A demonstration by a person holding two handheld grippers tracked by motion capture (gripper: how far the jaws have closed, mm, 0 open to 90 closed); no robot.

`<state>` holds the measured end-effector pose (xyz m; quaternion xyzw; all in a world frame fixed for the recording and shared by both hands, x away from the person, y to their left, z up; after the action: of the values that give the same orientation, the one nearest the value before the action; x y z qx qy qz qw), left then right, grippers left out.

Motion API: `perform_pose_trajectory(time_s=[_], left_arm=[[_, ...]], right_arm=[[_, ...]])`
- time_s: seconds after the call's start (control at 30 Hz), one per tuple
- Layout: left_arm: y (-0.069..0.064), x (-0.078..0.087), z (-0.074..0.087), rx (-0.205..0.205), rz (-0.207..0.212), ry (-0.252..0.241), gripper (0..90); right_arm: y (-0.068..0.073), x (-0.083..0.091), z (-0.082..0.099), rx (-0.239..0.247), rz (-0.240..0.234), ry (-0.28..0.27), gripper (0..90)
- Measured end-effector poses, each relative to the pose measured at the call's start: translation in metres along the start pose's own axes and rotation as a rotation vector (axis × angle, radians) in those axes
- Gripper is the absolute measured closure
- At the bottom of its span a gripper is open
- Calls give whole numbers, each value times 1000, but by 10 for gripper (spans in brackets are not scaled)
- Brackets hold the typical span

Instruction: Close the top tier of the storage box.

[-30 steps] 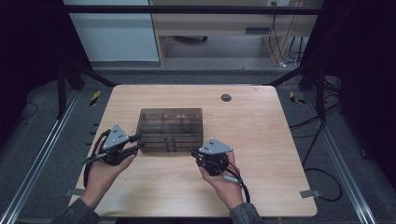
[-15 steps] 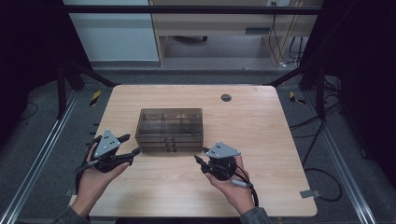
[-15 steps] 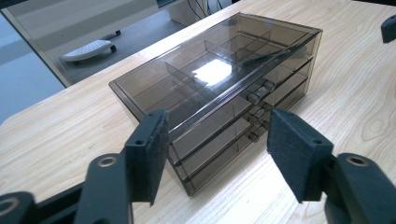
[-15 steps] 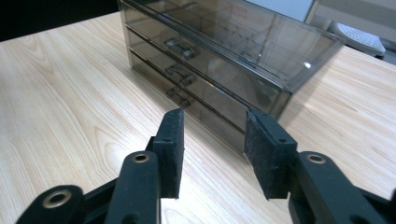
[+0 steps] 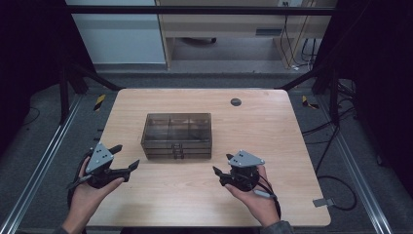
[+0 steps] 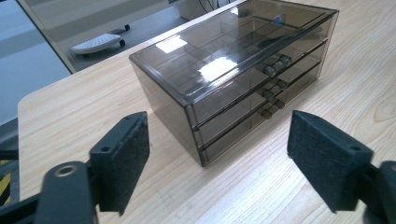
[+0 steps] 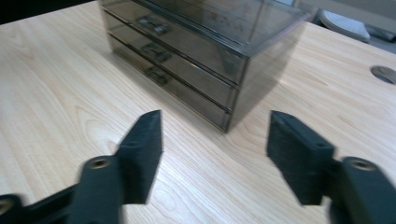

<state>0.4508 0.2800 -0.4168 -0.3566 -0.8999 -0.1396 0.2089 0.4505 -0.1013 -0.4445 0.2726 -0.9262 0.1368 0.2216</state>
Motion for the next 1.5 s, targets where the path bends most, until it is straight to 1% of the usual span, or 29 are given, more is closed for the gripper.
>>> perform_pose_trajectory(time_s=[0.1,0.13,0.27,0.43,0.5,0.6,0.63,0.8,0.9,1.13,1.27,1.33,1.4,1.43,1.5], left_arm=[[2,3,5,-9,-25,-4,192],[3,4,7,-11,-28,-5,184],[6,5,14,-7,-26,-6,163],[9,5,24,4,-22,0,142],[10,4,28,9,-18,9,134],[11,4,32,13,-19,10,128],[11,3,33,13,-20,9,123],[12,2,38,14,3,1,102],[14,1,42,12,6,7,89],[17,-1,48,11,19,1,69],[19,-2,51,18,14,3,68],[20,-3,52,21,12,5,68],[22,-3,54,26,7,6,69],[22,-3,54,30,8,4,68],[25,-4,56,36,4,0,69]], right_arm=[[-6,1,5,-37,21,9,261],[-8,2,6,-41,27,12,242],[-17,5,12,-62,46,21,195],[-31,10,21,-83,88,27,146],[-36,13,26,-99,101,35,130],[-43,16,33,-112,118,45,117],[-46,17,35,-110,124,48,113],[-56,20,50,-112,146,71,105],[-61,21,58,-130,155,81,101],[-73,22,74,-133,185,85,70],[-77,22,82,-119,201,94,66],[-80,22,85,-131,203,95,65],[-83,22,88,-134,216,94,66],[-85,23,90,-148,221,97,66],[-90,23,93,-160,237,98,68]])
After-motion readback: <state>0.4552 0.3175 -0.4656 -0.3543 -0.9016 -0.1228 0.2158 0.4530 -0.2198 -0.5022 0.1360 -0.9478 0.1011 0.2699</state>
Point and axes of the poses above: each handheld gripper's, and its own axes: x roughly backward along the jaws, z roughly out of its underside, y roughly to its left, the point moved 3 cm from there along -x, roughly forward along the jaws, and after that the axes turned 8 degrees about z, right-handed, at the moved point
